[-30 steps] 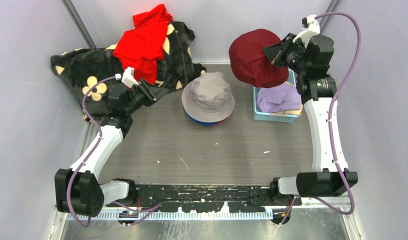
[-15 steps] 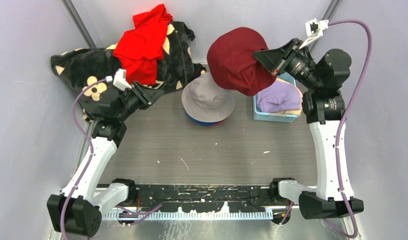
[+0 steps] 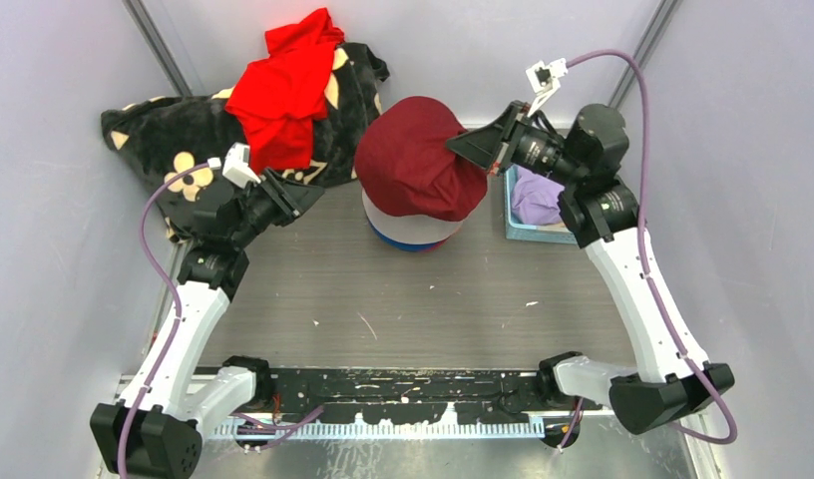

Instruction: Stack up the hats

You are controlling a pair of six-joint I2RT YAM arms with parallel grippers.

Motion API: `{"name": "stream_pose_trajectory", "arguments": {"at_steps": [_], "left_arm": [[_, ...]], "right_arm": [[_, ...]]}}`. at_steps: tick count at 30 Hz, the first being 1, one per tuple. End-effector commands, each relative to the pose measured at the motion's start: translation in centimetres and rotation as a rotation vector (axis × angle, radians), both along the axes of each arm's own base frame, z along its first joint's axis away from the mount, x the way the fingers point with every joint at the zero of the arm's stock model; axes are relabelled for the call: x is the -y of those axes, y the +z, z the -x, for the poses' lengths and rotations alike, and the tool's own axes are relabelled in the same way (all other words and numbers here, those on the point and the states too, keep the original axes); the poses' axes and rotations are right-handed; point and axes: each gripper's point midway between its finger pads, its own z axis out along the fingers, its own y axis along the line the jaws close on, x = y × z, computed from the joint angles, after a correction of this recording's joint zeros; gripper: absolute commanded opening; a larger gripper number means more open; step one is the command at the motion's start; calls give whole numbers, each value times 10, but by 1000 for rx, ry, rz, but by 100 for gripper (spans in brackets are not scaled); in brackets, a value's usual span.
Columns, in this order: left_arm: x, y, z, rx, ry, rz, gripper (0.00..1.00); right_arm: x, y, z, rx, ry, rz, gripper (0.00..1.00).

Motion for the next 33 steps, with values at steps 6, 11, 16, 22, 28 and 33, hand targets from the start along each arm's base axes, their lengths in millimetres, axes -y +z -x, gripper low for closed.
{"name": "stream_pose_trajectory", "arguments": {"at_steps": [6, 11, 16, 22, 28, 33], "left_arm": [[-4, 32, 4, 89, 12, -34, 31], [-4, 29, -1, 82, 17, -43, 31], [-4, 26, -9, 73, 19, -51, 31], [-2, 21, -19, 59, 16, -54, 31], [0, 17, -30, 47, 11, -54, 31], [2, 13, -38, 37, 11, -56, 31]], "right_arm": [[-13, -19, -35, 0, -58, 38, 1], [-13, -34, -51, -28, -90, 66, 1], [-18, -45, -68, -52, -89, 77, 1], [-25, -52, -91, -63, -97, 87, 1], [-31, -62, -122, -83, -103, 88, 1], [-35, -74, -147, -108, -94, 78, 1]]}}
